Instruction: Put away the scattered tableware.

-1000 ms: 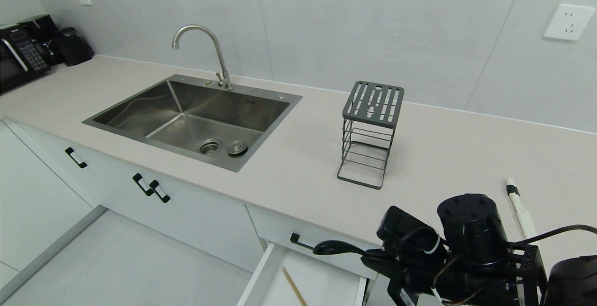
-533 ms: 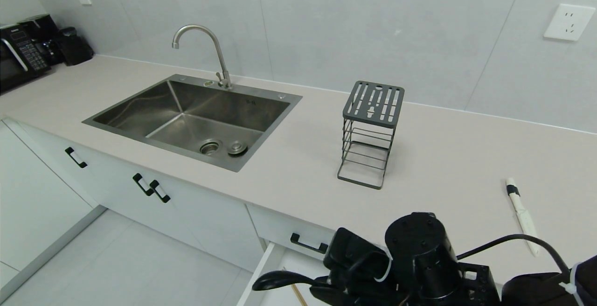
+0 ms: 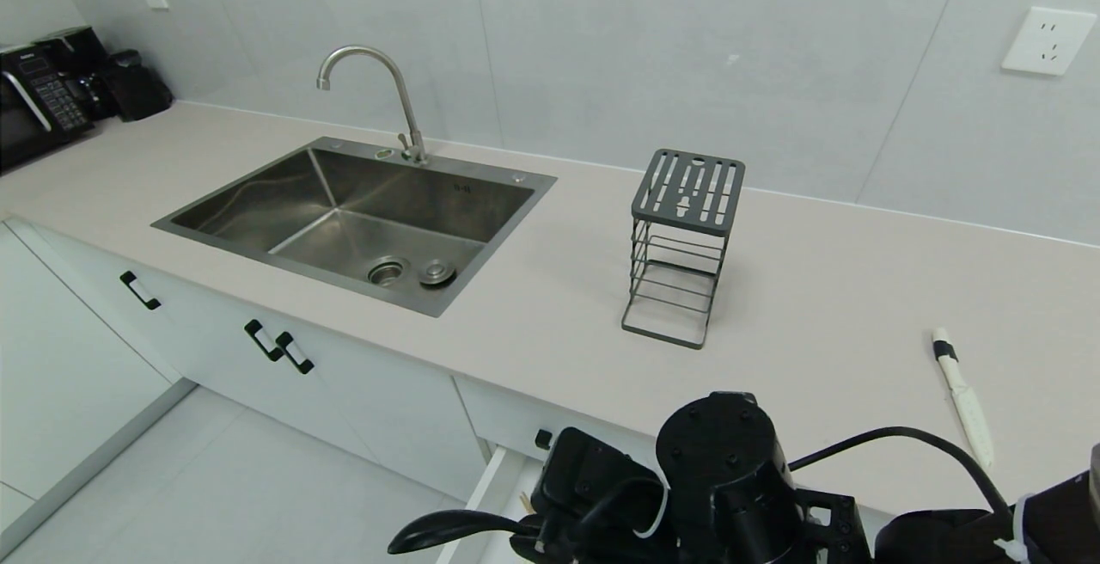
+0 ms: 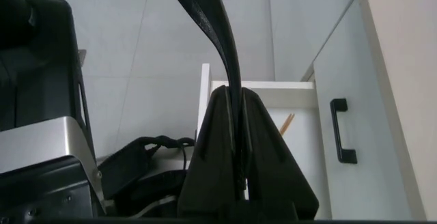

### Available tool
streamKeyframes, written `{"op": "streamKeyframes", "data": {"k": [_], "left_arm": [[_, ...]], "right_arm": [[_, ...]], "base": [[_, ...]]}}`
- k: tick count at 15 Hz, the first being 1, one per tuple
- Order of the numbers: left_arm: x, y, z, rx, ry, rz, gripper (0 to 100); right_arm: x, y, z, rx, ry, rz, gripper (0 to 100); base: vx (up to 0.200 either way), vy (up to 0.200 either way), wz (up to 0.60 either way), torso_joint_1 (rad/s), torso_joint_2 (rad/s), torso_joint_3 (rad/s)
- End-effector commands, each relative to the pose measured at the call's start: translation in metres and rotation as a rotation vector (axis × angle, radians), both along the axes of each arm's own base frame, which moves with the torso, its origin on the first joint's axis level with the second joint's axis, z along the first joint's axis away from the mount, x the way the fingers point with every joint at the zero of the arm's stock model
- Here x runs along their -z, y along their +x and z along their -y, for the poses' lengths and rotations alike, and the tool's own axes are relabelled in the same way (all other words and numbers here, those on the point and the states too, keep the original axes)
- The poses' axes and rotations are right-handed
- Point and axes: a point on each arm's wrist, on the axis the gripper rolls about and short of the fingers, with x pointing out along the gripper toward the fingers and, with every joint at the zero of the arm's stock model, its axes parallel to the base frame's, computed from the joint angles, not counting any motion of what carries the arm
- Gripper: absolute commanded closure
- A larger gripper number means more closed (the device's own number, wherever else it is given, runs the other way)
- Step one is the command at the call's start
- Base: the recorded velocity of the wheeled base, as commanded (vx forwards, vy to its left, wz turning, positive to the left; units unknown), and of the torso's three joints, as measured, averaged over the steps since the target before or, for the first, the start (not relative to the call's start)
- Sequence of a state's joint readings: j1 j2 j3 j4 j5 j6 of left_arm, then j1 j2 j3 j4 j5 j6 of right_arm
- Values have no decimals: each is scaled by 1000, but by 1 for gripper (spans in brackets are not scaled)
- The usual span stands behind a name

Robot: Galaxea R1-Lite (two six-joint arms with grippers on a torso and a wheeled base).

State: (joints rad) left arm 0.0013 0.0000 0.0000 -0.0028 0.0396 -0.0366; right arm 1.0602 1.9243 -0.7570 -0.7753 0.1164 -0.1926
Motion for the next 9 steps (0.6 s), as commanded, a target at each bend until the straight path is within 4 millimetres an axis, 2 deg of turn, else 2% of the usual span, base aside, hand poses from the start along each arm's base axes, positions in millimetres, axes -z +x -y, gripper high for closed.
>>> {"op": "streamKeyframes", "data": {"k": [1,9], "left_arm": [[0,0,0,-1,-2,0,0],[0,0,0,-1,-2,0,0]], "right_arm": [[2,0,0,-6,-12,11,100],[-9,5,-6,86,-57,99,100]], "base": [[0,0,0,0,0,0],[0,0,0,0,0,0]]}}
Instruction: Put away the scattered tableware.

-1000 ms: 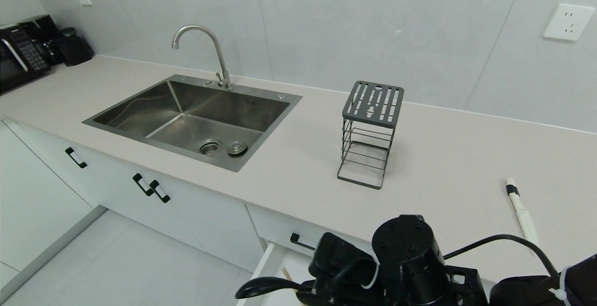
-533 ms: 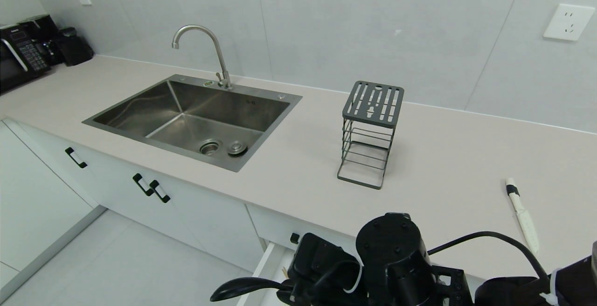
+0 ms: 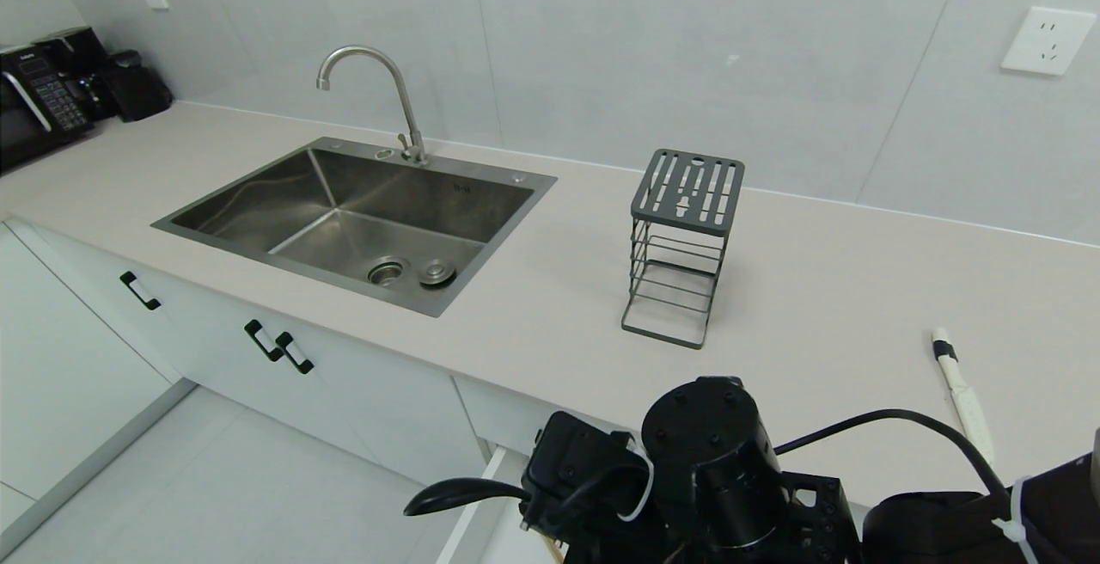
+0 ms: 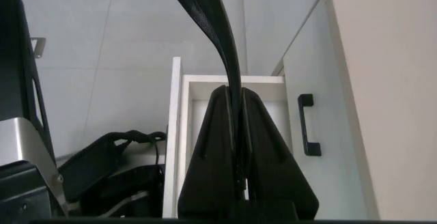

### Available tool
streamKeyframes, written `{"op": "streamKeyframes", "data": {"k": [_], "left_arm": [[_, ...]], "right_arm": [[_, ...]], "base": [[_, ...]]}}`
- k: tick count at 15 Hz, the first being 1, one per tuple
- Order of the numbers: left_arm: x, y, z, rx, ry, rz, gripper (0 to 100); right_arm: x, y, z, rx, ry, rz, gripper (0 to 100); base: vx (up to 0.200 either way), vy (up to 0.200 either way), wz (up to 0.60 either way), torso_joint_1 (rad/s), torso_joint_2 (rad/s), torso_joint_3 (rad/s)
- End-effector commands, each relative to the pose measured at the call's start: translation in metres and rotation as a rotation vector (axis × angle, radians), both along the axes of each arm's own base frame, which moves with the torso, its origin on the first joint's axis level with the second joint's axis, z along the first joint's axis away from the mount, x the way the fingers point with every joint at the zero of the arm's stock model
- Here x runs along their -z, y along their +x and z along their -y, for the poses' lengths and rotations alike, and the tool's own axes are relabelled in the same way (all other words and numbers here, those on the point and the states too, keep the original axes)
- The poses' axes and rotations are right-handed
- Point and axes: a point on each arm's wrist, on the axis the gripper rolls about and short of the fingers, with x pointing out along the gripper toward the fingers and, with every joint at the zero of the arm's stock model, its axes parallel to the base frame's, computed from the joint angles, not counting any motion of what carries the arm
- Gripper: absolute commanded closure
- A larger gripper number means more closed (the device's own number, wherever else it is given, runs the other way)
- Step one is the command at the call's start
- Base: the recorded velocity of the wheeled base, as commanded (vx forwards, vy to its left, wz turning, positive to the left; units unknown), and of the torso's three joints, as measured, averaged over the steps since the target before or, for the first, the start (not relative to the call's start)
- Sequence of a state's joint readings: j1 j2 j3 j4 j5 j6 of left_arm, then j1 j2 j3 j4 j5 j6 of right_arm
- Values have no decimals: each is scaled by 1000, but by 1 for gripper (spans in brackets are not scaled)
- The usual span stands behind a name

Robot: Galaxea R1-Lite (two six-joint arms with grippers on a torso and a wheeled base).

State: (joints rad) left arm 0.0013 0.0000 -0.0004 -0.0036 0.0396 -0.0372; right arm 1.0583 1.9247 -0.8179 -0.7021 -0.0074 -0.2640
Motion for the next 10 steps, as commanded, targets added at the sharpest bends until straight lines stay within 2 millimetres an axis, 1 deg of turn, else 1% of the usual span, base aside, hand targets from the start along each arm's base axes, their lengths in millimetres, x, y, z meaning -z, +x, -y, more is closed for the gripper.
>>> {"op": "streamKeyframes", "data": {"k": [1,4,10], "left_arm": [[0,0,0,-1,0,-1,0],[0,0,0,-1,-1,-1,0],[0,0,0,-1,-1,-1,0]], "right_arm": [[-3,-1,-2,5,8,10,100],[-6,-8,-5,0,13,18,100],[-9,-11,-6,-11,21,22,100]], "base": [[0,0,0,-76,134,85],[0,0,0,-204,396,199],[0,0,0,-275,546,262]]}}
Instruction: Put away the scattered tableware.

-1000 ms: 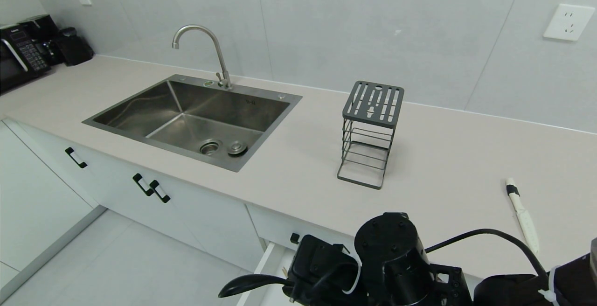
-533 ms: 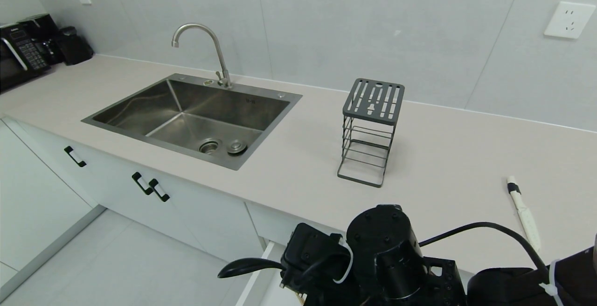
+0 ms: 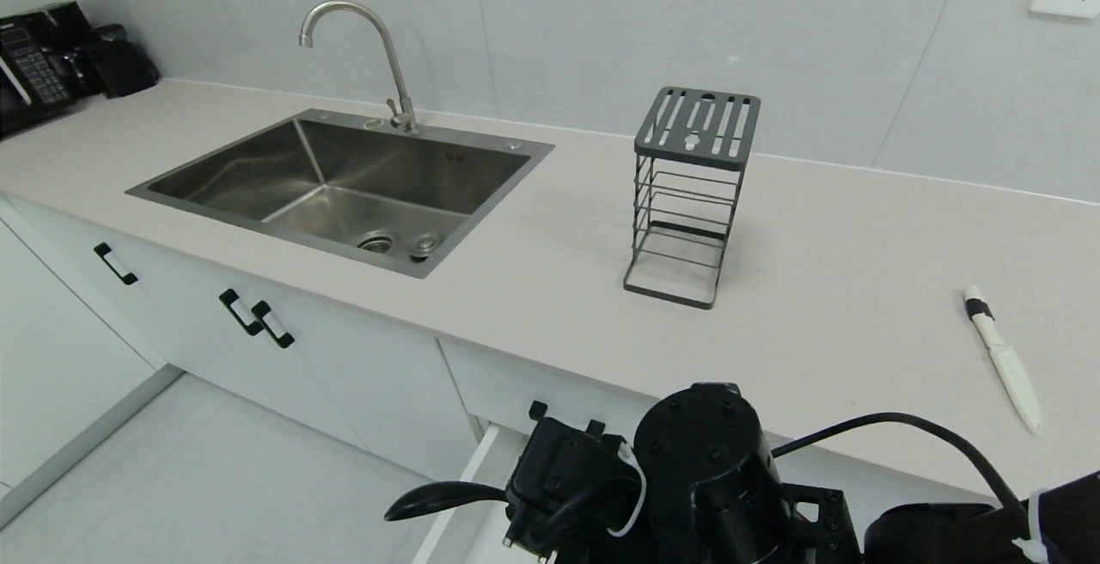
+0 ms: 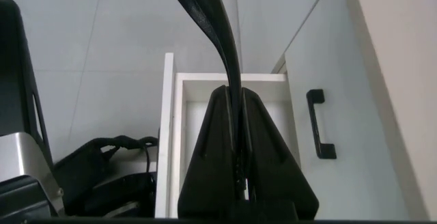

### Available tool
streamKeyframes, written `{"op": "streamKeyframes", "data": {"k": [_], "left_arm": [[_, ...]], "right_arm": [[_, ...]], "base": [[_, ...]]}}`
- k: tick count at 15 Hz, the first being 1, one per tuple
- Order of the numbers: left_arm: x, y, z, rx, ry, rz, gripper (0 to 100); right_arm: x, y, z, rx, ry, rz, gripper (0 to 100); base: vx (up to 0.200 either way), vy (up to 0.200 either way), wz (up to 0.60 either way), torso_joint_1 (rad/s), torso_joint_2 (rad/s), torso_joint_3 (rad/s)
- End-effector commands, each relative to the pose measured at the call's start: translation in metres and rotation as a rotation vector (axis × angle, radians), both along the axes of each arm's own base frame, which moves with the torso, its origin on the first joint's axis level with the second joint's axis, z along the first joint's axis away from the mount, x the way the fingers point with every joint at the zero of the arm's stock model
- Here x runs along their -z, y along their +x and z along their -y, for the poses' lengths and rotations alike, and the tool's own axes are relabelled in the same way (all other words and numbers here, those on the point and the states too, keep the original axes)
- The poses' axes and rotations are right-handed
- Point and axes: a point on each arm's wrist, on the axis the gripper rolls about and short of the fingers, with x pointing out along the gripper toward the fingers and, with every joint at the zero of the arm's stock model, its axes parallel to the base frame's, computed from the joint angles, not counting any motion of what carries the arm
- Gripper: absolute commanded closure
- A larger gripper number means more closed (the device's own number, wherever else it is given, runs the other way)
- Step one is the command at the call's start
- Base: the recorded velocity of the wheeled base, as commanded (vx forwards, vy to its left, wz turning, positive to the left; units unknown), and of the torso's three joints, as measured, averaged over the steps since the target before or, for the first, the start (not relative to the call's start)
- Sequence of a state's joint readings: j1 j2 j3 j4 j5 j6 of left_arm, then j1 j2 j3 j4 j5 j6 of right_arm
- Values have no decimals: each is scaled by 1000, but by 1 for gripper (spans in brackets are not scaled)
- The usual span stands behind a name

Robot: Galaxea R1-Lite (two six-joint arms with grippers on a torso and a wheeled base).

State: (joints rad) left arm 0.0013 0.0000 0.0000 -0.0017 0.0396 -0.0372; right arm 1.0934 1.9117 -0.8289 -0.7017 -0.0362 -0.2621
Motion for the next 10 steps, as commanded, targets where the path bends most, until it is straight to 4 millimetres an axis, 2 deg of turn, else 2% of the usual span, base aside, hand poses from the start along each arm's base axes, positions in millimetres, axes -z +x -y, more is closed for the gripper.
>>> {"op": "streamKeyframes", "data": {"k": [1,10], "left_arm": [[0,0,0,-1,0,1,0],[0,0,0,-1,-1,1,0]], "right_arm": [[-1,-1,0,-1,4,3,100],[-7,-5,0,-11,19,11,100]], "base": [[0,0,0,-281,520,246],[0,0,0,-260,511,245]]}}
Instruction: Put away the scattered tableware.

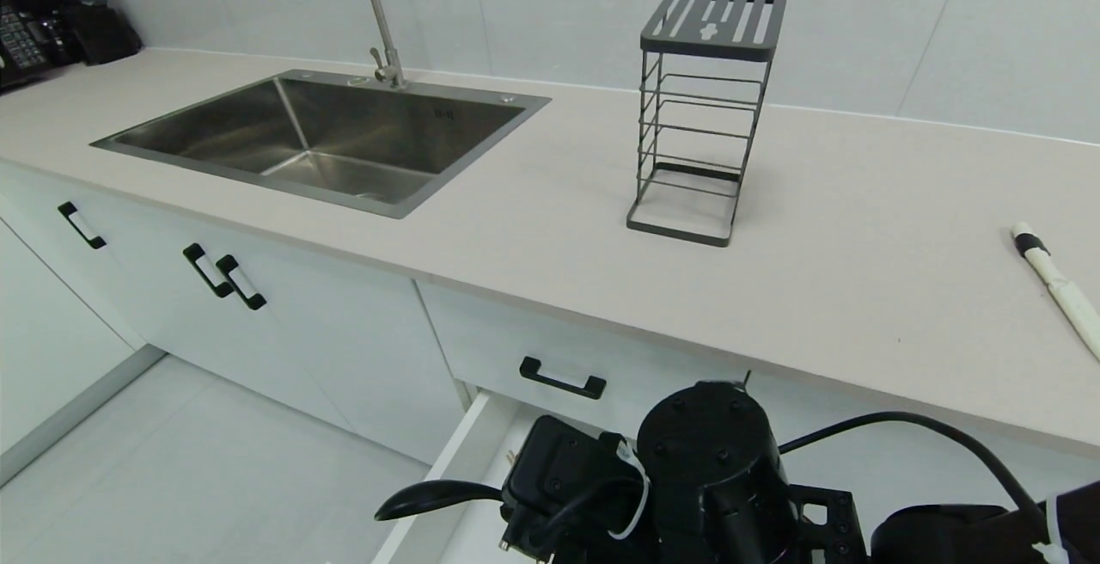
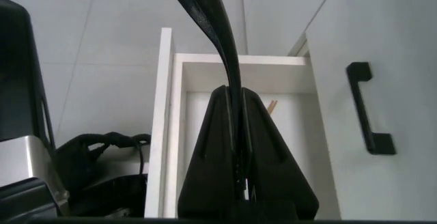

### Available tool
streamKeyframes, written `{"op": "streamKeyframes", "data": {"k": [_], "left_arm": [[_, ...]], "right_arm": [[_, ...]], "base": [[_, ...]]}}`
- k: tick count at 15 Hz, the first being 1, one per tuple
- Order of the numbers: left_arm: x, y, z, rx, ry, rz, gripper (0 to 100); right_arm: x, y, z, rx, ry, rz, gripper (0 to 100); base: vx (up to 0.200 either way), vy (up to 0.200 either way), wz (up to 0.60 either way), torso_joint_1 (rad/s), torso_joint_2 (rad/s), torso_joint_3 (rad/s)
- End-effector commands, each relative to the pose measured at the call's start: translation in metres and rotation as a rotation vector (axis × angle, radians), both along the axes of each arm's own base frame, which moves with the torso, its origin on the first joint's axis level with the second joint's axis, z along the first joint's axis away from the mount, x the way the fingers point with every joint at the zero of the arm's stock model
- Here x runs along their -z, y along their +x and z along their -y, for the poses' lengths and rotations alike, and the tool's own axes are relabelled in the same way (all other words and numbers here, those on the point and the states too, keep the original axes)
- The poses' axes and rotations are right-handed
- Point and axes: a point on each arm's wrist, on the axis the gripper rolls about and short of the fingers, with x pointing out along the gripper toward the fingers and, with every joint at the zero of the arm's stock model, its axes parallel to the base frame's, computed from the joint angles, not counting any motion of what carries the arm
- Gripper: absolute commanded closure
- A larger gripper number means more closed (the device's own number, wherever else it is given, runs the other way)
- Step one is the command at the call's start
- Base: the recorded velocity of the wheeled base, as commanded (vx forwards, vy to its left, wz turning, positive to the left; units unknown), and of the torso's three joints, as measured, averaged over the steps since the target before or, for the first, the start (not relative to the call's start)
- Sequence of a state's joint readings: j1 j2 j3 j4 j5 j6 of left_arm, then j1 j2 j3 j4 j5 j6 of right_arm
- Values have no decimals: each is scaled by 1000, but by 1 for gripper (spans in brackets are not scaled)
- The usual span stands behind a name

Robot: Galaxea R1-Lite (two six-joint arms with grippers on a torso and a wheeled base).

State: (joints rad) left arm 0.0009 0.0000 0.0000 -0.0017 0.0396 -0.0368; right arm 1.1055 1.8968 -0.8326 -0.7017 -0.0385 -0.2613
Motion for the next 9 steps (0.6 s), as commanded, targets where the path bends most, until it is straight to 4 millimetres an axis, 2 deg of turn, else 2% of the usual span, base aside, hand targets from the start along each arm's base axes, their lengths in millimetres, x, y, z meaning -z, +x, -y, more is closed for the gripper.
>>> {"op": "streamKeyframes", "data": {"k": [1,6,9], "left_arm": [[0,0,0,-1,0,1,0],[0,0,0,-1,0,1,0],[0,0,0,-1,-2,1,0]], "right_arm": [[-2,0,1,-1,4,3,100],[-4,-2,1,-4,10,6,100],[-10,-7,7,-7,-6,-7,100]], "base": [[0,0,0,-266,496,232],[0,0,0,-252,471,212],[0,0,0,-251,359,131]]}}
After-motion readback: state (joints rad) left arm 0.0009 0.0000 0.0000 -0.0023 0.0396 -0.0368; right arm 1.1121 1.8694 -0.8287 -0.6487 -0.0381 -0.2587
